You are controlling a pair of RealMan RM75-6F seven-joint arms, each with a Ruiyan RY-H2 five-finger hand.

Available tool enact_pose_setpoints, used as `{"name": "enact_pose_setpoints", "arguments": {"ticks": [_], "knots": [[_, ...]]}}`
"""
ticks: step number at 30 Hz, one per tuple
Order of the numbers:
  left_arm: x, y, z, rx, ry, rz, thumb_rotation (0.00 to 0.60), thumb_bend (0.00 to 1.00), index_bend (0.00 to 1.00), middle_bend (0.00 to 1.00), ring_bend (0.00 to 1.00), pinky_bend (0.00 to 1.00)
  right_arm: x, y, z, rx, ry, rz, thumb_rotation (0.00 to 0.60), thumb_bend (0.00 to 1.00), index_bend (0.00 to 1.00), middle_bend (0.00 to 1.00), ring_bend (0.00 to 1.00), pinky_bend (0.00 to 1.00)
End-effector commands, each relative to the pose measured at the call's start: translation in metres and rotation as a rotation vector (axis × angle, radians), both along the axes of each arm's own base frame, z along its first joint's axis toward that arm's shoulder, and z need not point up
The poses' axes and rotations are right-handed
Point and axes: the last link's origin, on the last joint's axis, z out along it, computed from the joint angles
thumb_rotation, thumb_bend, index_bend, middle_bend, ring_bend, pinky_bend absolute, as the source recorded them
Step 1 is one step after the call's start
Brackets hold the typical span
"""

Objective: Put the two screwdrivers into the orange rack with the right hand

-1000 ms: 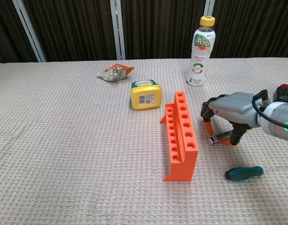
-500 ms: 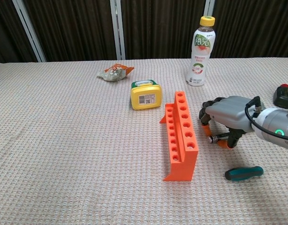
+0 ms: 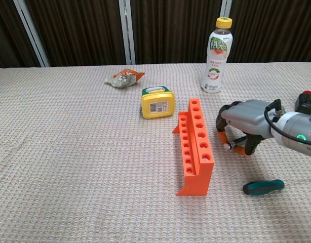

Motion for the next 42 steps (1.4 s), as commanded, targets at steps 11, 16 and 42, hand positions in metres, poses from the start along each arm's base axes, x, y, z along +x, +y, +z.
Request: {"name": "enact_pose_setpoints", "arguments": {"ticks": [11, 16, 42], "knots": [[0.007, 0.001, -0.004, -0.024, 0.001, -0.024, 0.6, 0.24, 0.1, 0.0, 0.0, 0.0, 0.028, -0.004, 0.077, 0.093, -0.489, -0.232, 0.6, 0.5, 0.61, 0.25, 0.0, 0.0], [0.014, 0.0, -0.014, -0.071, -0.002, -0.045, 0.6, 0.24, 0.1, 0.0, 0.0, 0.0, 0.031, -0.007, 0.109, 0.178, -0.722, -0.373, 0.6, 0.49, 0.61, 0.25, 0.0, 0.0], [0.031, 0.012, -0.012, -0.063, 0.01, -0.076, 0.6, 0.24, 0.1, 0.0, 0.0, 0.0, 0.046, 0.007, 0.159, 0.332, -1.113, -0.435, 0.6, 0.51, 0.63, 0.27, 0.01, 0.0]]}}
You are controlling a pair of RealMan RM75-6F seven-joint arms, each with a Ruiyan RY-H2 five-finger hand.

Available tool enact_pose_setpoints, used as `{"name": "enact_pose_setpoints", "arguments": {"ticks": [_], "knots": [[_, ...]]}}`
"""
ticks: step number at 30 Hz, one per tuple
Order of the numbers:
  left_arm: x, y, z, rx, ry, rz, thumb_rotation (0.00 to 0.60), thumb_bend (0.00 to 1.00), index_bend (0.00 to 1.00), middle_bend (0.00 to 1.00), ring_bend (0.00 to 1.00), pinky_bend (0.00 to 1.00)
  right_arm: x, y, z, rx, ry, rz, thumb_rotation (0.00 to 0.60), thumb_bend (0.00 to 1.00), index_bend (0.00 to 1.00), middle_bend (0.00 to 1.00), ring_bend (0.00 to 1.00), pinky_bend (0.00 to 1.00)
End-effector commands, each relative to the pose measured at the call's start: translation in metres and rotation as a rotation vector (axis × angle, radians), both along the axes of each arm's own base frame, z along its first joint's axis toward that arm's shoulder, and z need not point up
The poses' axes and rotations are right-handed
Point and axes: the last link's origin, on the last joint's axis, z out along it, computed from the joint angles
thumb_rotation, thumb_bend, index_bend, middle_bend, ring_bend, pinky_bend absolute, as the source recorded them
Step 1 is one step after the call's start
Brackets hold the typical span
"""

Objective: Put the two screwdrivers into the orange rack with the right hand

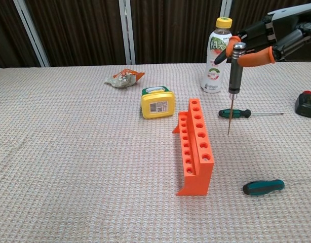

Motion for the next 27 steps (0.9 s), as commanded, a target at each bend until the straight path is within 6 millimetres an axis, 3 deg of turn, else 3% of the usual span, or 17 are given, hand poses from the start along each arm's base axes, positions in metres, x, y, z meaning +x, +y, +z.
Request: {"name": "enact_pose_setpoints", "arguments": {"ticks": [1, 12, 27], "knots": [[0.001, 0.003, 0.002, 0.006, 0.004, -0.002, 0.6, 0.24, 0.09, 0.0, 0.0, 0.0, 0.009, 0.009, 0.008, 0.006, -0.062, 0.016, 0.6, 0.51, 0.63, 0.27, 0.01, 0.0], [0.005, 0.003, 0.004, 0.004, 0.0, -0.009, 0.6, 0.24, 0.09, 0.0, 0.0, 0.0, 0.026, 0.025, 0.014, 0.064, -0.184, 0.088, 0.6, 0.52, 0.63, 0.28, 0.01, 0.0], [0.01, -0.004, 0.003, -0.005, -0.004, -0.026, 0.6, 0.24, 0.09, 0.0, 0.0, 0.0, 0.026, 0.03, -0.004, 0.082, -0.164, 0.146, 0.6, 0.52, 0.63, 0.28, 0.01, 0.0]]}}
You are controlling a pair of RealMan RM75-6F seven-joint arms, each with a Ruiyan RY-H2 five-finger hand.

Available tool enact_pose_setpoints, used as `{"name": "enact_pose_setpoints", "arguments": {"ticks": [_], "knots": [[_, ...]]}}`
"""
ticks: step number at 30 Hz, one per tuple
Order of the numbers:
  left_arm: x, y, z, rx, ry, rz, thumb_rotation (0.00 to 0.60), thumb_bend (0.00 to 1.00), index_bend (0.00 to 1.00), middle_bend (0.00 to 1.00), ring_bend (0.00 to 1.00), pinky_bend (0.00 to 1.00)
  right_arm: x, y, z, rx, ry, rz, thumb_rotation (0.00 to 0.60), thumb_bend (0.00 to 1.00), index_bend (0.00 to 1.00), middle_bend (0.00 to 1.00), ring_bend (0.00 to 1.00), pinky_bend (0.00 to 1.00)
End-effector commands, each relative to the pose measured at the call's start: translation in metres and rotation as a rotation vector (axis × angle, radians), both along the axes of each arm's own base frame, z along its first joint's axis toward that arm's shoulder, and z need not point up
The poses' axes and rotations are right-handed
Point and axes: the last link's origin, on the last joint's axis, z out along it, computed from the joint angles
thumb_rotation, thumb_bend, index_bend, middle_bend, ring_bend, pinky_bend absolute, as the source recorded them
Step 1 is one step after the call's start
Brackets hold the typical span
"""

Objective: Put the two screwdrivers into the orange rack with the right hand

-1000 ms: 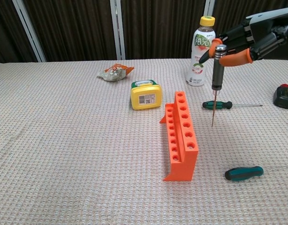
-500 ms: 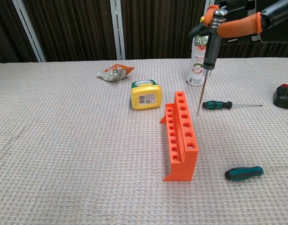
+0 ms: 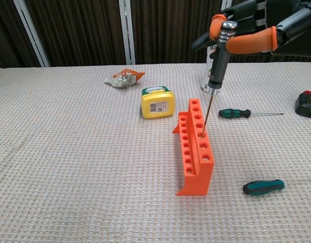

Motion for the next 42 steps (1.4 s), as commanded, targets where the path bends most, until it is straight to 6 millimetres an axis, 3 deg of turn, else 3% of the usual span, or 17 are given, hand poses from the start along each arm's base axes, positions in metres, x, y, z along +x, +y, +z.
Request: {"name": "enact_pose_setpoints", "arguments": {"ticks": [1, 23, 42], "knots": [[0.0, -0.002, -0.001, -0.005, -0.001, -0.001, 0.6, 0.24, 0.09, 0.0, 0.0, 0.0, 0.0, -0.001, -0.004, -0.004, 0.001, 0.001, 0.6, 0.53, 0.63, 0.28, 0.01, 0.0], [-0.002, -0.008, -0.006, -0.032, -0.001, 0.02, 0.6, 0.24, 0.09, 0.0, 0.0, 0.0, -0.01, -0.006, -0.022, -0.003, 0.038, -0.024, 0.6, 0.53, 0.63, 0.28, 0.01, 0.0], [0.0, -0.005, -0.006, -0.031, 0.002, 0.012, 0.6, 0.24, 0.09, 0.0, 0.0, 0.0, -0.025, 0.003, -0.052, -0.084, 0.104, 0.005, 0.6, 0.53, 0.63, 0.28, 0.01, 0.0]]}}
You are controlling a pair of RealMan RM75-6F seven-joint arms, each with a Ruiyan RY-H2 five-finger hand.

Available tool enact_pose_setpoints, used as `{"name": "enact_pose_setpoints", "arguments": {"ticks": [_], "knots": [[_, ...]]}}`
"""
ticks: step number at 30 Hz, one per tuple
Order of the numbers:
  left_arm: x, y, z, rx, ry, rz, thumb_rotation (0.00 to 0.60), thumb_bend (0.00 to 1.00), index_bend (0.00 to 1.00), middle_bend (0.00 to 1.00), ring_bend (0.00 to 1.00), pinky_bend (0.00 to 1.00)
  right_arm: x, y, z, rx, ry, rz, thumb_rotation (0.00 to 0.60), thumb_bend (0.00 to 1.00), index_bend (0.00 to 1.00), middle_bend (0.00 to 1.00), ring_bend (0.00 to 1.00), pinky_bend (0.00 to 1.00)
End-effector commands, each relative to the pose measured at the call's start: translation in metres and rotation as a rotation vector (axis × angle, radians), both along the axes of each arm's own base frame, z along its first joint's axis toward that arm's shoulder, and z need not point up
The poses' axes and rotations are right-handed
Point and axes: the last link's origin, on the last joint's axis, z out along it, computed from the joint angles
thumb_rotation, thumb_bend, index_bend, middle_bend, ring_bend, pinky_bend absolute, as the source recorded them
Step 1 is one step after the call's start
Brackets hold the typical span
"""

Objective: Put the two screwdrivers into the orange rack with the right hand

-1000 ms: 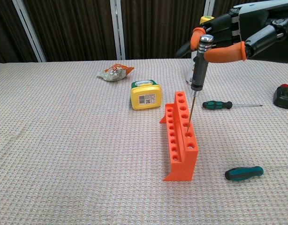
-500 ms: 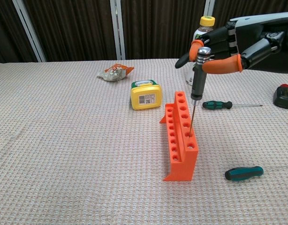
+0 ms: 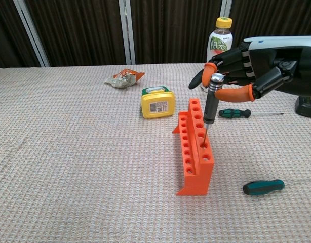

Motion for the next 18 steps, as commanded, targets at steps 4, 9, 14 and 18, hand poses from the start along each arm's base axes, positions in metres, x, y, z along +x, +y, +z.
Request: {"name": "enact_pose_setpoints", "arguments": {"ticks": [4, 9, 14, 18], "knots": [[0.001, 0.001, -0.001, -0.003, 0.0, -0.001, 0.6, 0.24, 0.09, 0.0, 0.0, 0.0, -0.004, 0.003, -0.008, -0.011, 0.013, -0.005, 0.6, 0.53, 0.63, 0.28, 0.01, 0.0], [0.002, 0.002, -0.002, -0.003, 0.0, -0.002, 0.6, 0.24, 0.09, 0.0, 0.0, 0.0, -0.005, 0.007, -0.014, -0.014, 0.028, 0.005, 0.6, 0.53, 0.63, 0.28, 0.01, 0.0], [0.001, 0.002, -0.002, -0.005, 0.002, 0.0, 0.6, 0.24, 0.09, 0.0, 0.0, 0.0, -0.006, 0.009, -0.019, -0.011, 0.036, -0.002, 0.6, 0.53, 0.63, 0.28, 0.01, 0.0], [0.0, 0.002, -0.002, -0.003, 0.001, 0.004, 0.6, 0.24, 0.09, 0.0, 0.0, 0.0, -0.006, 0.01, -0.023, 0.001, 0.049, -0.005, 0.6, 0.53, 0.63, 0.28, 0.01, 0.0]]}}
